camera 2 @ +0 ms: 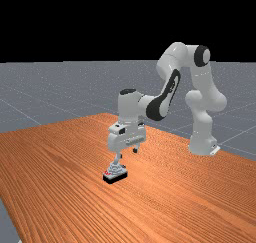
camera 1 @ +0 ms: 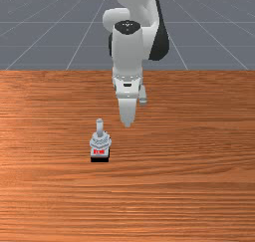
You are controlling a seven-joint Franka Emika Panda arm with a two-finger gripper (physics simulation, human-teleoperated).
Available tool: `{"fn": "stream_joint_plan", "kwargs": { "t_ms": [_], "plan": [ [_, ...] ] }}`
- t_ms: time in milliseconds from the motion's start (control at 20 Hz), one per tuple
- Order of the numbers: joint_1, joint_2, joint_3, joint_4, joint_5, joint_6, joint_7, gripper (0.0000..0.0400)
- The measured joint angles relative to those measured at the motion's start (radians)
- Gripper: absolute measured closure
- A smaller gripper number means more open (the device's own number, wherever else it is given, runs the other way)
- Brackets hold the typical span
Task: Turn on the trigger
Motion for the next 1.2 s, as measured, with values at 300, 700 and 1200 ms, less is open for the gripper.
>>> {"fn": "stream_joint_plan", "kwargs": {
  "t_ms": [300,700,1200],
  "plan": [
    [0.002,0.025,0.001,0.825,0.001,-0.870,0.007,0.0380],
    [0.019,0.059,-0.006,0.842,-0.037,-0.809,0.019,0.0400],
    [0.014,0.062,-0.001,0.843,-0.017,-0.815,0.015,0.0400]
  ]
}}
